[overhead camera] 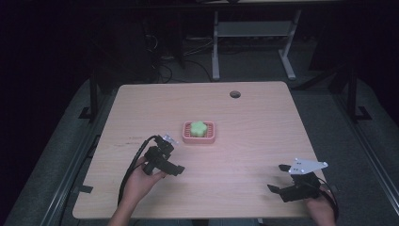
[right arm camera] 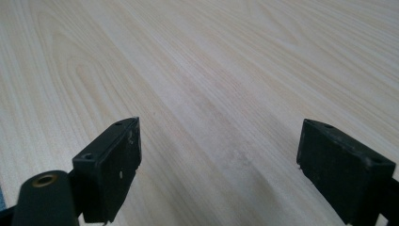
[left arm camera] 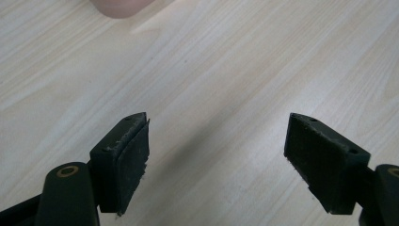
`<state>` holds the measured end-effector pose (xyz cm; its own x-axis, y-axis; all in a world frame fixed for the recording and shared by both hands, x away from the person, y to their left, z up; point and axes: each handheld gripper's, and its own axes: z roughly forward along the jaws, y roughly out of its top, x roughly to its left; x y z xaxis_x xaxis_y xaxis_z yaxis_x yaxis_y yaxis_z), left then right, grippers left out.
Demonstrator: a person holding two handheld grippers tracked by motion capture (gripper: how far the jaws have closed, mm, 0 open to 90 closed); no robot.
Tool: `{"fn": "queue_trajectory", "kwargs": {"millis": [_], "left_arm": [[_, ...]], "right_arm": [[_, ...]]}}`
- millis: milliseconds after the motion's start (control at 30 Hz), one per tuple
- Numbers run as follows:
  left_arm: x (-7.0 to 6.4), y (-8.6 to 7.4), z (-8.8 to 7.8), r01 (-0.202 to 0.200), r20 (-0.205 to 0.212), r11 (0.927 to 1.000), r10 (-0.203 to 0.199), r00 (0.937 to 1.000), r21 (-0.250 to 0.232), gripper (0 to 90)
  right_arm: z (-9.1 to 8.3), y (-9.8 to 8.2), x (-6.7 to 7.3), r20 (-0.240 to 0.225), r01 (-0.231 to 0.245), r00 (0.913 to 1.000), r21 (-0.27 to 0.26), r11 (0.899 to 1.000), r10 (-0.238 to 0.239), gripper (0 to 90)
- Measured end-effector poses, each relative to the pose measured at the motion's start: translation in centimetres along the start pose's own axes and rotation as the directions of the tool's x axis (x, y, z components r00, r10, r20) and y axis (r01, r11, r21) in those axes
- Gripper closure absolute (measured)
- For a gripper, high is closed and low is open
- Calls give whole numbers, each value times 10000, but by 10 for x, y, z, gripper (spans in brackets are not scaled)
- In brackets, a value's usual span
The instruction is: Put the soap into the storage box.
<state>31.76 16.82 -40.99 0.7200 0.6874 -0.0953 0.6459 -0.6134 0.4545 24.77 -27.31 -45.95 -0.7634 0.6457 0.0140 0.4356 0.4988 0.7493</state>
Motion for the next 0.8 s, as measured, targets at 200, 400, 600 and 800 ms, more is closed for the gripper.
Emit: {"fn": "queue_trajectory", "kwargs": {"millis": [200, 400, 600, 800], "left_arm": [[-3, -12, -1, 95, -16, 9998, -96, 10000, -159, 228], [-4, -29, 2, 130, 5, 9999, -130, 9999, -113, 228], [-2, -48, 3, 378, 40, 9991, -377, 9993, -176, 228], [-4, -63, 0, 707, 18, 9942, -708, 9975, -810, 228]], "right_arm": [[0, 0, 0, 8, -21, 10000, 9, 10000, 21, 138], [0, -1, 0, 42, -24, 10000, 34, 10000, 24, 138], [0, -1, -1, 51, -51, 10000, 35, 10000, 51, 138], [0, 0, 0, 20, 1, 10000, 19, 10000, -1, 138]]}}
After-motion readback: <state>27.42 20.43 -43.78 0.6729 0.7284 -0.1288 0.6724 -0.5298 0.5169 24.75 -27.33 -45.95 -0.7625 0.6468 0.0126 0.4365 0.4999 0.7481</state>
